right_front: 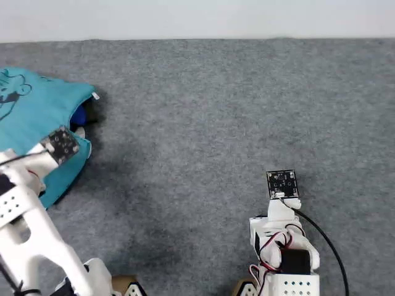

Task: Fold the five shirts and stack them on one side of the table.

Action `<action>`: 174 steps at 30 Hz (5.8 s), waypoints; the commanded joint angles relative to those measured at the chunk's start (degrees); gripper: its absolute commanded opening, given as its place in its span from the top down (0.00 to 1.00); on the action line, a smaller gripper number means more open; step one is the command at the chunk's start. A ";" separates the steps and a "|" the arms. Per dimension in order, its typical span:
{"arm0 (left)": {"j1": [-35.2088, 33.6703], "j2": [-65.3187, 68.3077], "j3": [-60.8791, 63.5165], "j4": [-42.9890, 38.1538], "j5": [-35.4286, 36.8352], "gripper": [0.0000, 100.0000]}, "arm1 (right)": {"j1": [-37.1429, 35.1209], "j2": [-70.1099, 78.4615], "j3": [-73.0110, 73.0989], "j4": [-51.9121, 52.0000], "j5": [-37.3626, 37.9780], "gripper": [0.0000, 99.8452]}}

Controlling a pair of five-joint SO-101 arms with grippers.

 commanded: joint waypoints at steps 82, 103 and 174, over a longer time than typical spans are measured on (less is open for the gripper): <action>13.71 -34.29 -0.13 -13.71 28.75 0.99 | 0.22 -0.84 0.79 0.04 0.53 0.99; 57.32 -44.40 -2.86 -29.89 65.85 0.99 | 0.22 -0.84 0.79 0.04 0.53 0.99; 53.54 -44.48 13.14 15.38 53.89 0.84 | 0.22 -0.84 0.79 0.04 0.53 0.99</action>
